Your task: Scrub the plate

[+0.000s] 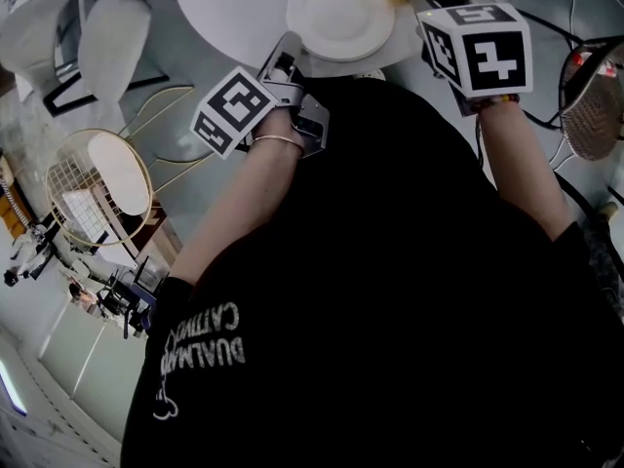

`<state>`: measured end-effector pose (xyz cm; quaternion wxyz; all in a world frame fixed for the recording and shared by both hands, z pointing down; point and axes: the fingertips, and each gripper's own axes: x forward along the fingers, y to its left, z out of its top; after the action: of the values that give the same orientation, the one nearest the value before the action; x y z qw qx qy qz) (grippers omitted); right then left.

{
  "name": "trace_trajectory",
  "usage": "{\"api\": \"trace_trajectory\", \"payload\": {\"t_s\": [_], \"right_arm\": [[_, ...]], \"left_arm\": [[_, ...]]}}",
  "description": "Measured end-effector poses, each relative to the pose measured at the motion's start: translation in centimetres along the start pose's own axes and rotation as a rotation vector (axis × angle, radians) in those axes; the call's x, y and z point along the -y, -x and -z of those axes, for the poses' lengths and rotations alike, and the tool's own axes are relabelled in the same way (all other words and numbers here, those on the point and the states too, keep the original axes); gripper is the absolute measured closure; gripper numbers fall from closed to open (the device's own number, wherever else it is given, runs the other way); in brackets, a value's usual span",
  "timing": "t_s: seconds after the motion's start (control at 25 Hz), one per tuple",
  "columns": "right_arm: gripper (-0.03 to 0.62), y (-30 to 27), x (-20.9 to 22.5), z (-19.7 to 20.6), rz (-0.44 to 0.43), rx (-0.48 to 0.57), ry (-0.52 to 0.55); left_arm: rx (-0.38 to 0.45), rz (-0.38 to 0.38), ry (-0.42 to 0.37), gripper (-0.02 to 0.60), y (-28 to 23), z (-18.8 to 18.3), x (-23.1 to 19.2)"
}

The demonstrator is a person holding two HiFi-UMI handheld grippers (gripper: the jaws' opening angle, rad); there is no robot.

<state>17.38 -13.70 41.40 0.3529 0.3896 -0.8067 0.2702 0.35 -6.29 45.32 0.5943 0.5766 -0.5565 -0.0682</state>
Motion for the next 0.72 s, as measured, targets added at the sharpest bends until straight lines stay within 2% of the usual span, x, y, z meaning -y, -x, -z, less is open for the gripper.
{"api": "trace_trajectory", "payload": {"t_s": [0.08, 0.12, 0.24, 0.32, 0.48, 0.72], "right_arm": [[0.548, 0.5, -1.0, -1.0, -0.039, 0.051, -0.02], [0.548, 0.6, -2.1, -1.4, -0.093, 0.072, -0.049], [0.551, 0.5, -7.4, -1.6, -0.345, 0.07, -0.202], [0.551, -0.2, -10.4, -0.2, -0.438, 0.005, -0.24], [0.552, -2.0, -13.7, 2.9, -0.466, -0.12, -0.188], [0.551, -3.0, -13.6, 4.5, -0.426, -0.2, -0.109]], "left_arm": [[0.022, -0.001, 0.011, 0.561, 0.1, -0.1, -0.2], [0.037, 0.001, 0.023, 0.562, 0.1, -0.2, -0.3], [0.078, 0.008, 0.059, 0.563, 0.1, -0.4, -0.3], [0.084, 0.005, 0.063, 0.563, 0.1, -0.5, -0.4], [0.071, -0.003, 0.054, 0.563, 0.0, -0.3, -0.7], [0.026, -0.022, 0.057, 0.567, -0.2, 0.6, -0.6]]}}
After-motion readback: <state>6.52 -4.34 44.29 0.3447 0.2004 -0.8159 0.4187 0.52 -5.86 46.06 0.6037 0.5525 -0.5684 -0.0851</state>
